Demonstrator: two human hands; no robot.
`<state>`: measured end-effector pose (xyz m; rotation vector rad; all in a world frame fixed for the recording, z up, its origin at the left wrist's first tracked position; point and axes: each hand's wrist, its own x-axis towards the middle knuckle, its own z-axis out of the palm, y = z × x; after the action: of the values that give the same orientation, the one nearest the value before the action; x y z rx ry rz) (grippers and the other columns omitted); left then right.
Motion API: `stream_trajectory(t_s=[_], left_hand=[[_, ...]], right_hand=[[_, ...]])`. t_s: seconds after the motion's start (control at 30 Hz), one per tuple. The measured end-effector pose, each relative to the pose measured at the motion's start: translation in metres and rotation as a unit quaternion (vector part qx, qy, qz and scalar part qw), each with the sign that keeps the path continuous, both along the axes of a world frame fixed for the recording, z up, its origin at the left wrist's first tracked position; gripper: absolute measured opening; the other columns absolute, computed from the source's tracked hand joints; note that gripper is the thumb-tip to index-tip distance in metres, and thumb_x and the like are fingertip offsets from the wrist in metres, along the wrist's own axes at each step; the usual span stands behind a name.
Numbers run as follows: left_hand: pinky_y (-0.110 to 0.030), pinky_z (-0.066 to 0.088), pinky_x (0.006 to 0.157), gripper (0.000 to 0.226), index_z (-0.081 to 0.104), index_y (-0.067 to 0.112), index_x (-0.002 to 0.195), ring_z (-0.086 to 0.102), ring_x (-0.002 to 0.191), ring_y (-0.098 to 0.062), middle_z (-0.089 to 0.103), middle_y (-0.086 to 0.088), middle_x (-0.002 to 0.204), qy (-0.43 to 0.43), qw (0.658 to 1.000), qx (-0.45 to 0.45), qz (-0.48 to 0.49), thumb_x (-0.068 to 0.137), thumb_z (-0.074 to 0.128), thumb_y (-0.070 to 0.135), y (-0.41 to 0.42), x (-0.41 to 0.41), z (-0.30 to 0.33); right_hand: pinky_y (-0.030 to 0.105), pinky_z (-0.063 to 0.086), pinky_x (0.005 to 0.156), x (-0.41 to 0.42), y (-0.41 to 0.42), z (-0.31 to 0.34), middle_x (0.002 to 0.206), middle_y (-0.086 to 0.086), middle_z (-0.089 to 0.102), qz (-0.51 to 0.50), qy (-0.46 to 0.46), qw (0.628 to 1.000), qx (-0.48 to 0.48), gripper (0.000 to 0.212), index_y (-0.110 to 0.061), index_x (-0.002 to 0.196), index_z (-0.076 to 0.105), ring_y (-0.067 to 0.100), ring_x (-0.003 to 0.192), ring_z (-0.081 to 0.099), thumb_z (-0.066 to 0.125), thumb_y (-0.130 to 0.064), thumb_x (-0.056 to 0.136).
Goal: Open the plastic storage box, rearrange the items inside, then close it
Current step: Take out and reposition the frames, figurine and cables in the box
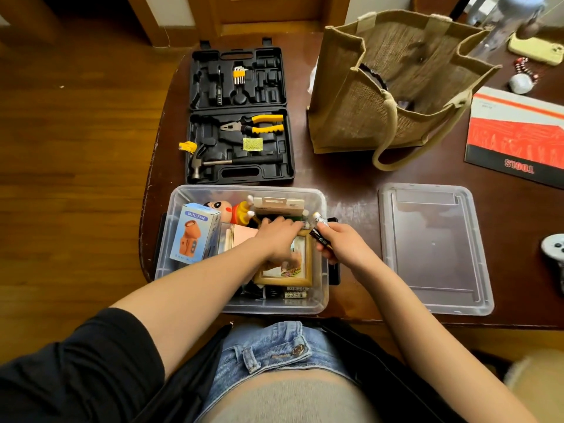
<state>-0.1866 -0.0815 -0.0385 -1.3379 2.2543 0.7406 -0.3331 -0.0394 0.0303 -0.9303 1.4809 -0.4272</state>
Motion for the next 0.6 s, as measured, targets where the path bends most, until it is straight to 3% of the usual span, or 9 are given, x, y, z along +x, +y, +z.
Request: stream_trajectory(t_s=[0.13, 0.3, 0.47, 0.6], left_hand=[[-0.045, 0.033, 0.098, 0.065, 0.052, 0.019, 0.124, 0.049, 0.115, -0.028, 0.058, -0.006, 0.121, -0.032, 0.999, 0.035, 0.012, 0.072, 0.074, 0.052, -0.004, -0.007, 0.006], [-0.035, 0.049, 0.08, 0.035, 0.056, 0.02, 0.102, 0.06, 0.095, -0.021, 0.061, 0.0, 0.101, 0.102, 0.982, 0.136, 0.079, 0.076, 0.077, 0.03, -0.004, 0.012, 0.028], [-0.031, 0.043, 0.078, 0.036, 0.056, 0.018, 0.108, 0.053, 0.092, -0.015, 0.058, 0.003, 0.104, 0.166, 0.975, 0.145, 0.025, 0.077, 0.074, 0.015, 0.004, 0.044, 0.055], [-0.027, 0.043, 0.071, 0.037, 0.054, 0.033, 0.089, 0.052, 0.084, -0.006, 0.054, 0.015, 0.09, 0.206, 0.962, 0.177, 0.019, 0.075, 0.067, 0.002, 0.009, 0.054, 0.074]], right_hand=[[0.021, 0.033, 0.045, -0.004, -0.003, -0.001, 0.063, 0.001, 0.05, 0.001, 0.011, 1.0, -0.007, 0.03, -0.009, 0.084, 0.05, 0.013, 0.051, 0.041, 0.033, -0.024, 0.103], [0.017, 0.035, 0.044, -0.007, -0.01, 0.002, 0.064, 0.001, 0.048, -0.021, -0.002, 0.999, -0.042, 0.027, -0.006, 0.088, 0.051, 0.012, 0.05, 0.04, 0.034, -0.022, 0.102], [0.017, 0.044, 0.046, 0.0, -0.022, 0.007, 0.07, 0.003, 0.049, 0.024, -0.001, 0.998, -0.053, 0.025, -0.003, 0.095, 0.053, 0.01, 0.053, 0.044, 0.036, -0.02, 0.102], [0.019, 0.042, 0.046, 0.012, -0.033, 0.005, 0.07, 0.003, 0.052, 0.069, 0.029, 0.997, -0.01, 0.024, -0.006, 0.09, 0.054, 0.011, 0.052, 0.045, 0.038, -0.02, 0.102]])
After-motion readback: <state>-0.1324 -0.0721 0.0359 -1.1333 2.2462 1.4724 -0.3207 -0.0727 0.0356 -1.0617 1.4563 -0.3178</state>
